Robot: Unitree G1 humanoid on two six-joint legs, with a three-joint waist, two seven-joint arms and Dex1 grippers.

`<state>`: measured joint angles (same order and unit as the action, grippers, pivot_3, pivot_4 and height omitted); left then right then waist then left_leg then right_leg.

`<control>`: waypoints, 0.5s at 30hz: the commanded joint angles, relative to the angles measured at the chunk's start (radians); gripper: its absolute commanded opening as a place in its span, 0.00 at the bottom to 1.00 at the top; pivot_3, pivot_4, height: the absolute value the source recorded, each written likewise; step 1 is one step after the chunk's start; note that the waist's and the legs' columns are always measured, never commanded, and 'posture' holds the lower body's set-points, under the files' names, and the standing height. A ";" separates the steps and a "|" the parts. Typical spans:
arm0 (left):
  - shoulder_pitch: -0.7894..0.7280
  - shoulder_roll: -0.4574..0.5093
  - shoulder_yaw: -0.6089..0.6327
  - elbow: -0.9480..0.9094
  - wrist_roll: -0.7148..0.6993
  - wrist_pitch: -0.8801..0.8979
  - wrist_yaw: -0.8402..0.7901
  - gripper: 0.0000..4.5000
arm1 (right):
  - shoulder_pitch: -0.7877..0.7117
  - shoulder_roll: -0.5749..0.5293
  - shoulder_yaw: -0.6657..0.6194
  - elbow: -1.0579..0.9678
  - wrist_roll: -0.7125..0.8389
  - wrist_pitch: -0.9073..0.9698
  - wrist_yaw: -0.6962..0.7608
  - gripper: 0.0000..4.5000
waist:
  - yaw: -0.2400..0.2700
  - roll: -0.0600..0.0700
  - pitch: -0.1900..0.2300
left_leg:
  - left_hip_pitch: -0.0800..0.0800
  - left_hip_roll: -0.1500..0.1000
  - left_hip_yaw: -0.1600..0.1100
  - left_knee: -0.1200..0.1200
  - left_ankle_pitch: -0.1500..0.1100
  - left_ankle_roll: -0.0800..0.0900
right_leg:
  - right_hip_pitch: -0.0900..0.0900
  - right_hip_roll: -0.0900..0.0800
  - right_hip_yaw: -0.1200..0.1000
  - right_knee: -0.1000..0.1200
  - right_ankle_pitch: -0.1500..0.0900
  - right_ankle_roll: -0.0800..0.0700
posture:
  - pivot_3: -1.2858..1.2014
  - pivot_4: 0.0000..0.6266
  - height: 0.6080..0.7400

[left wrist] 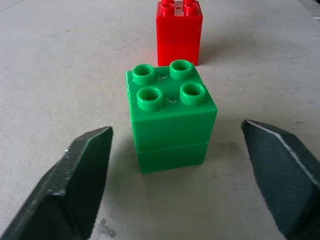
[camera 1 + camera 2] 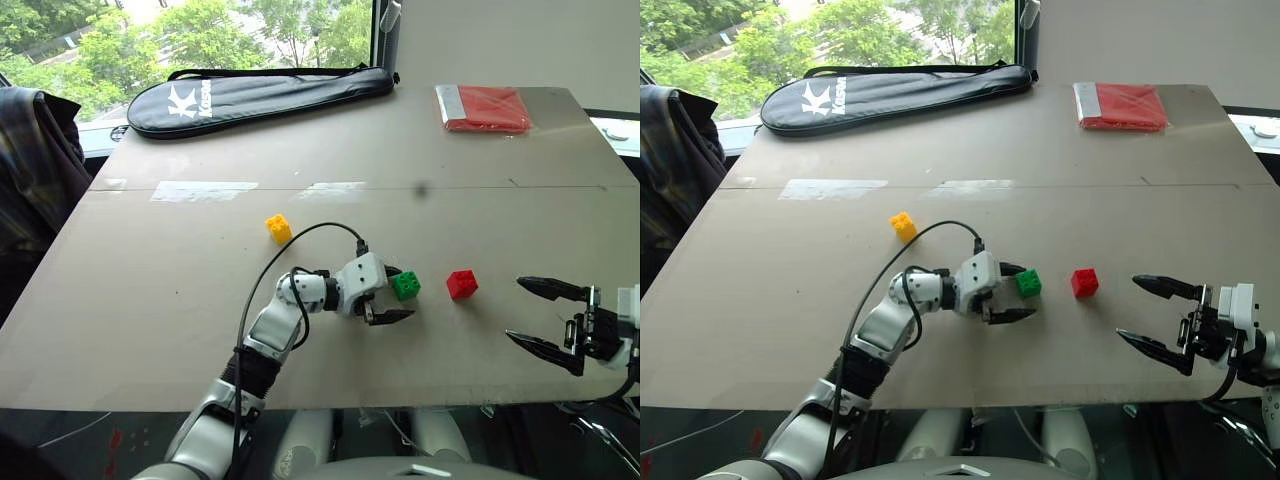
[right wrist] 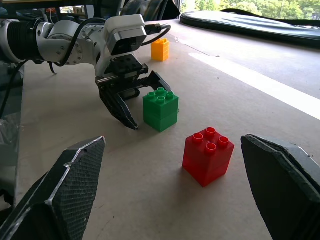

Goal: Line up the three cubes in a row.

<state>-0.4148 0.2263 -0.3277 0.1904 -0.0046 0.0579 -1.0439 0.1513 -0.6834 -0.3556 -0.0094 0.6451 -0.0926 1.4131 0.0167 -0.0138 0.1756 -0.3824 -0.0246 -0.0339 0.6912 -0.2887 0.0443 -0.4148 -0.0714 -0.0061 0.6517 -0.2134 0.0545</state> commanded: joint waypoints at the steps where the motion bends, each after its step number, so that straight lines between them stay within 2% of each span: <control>1: -0.019 -0.011 -0.022 0.015 -0.010 -0.017 0.007 0.49 | -0.001 -0.015 -0.031 -0.014 0.008 -0.016 0.005 1.00 | 0.001 0.000 0.000 | 0.000 0.000 0.000 0.000 0.000 0.000 | 0.000 0.000 0.000 0.000 0.000 0.000 | 0.52 0.24 0.65; 2: -0.023 -0.011 -0.024 0.024 -0.007 -0.029 0.008 0.33 | 0.001 -0.015 -0.032 -0.017 0.008 -0.015 0.004 1.00 | 0.001 0.000 0.000 | 0.000 0.000 0.000 0.000 0.000 0.000 | 0.000 0.000 0.000 0.000 0.000 0.000 | 0.52 0.24 0.65; 3: -0.031 -0.008 -0.028 0.043 0.004 -0.066 0.012 0.30 | 0.004 -0.015 -0.033 -0.020 0.009 -0.015 0.002 1.00 | 0.000 0.000 0.000 | 0.000 0.000 0.000 0.000 0.000 0.000 | 0.000 0.000 0.000 0.000 0.000 0.000 | 0.52 0.24 0.65; 8: -0.081 -0.012 -0.046 0.135 0.009 -0.120 -0.008 0.30 | 0.016 -0.016 -0.041 -0.026 0.010 -0.012 0.000 1.00 | 0.002 0.000 0.000 | 0.000 0.000 0.000 0.000 0.000 0.000 | 0.000 -0.001 0.000 0.000 0.000 0.000 | 0.52 0.24 0.65; 15: -0.162 -0.067 -0.063 0.254 0.031 -0.164 0.019 0.30 | 0.030 -0.018 -0.048 -0.028 0.009 -0.010 -0.002 1.00 | 0.003 0.000 0.000 | 0.000 -0.001 0.000 0.000 0.000 0.000 | 0.000 0.000 0.000 0.000 0.000 0.000 | 0.52 0.24 0.65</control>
<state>-0.5644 0.1792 -0.3676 0.4186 0.0125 -0.0890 -1.0423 0.1748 -0.6836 -0.3686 -0.0119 0.6448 -0.0925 1.4108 0.0196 -0.0138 0.1756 -0.3825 -0.0254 -0.0336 0.6914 -0.2887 0.0444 -0.4145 -0.0714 -0.0061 0.6513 -0.2133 0.0547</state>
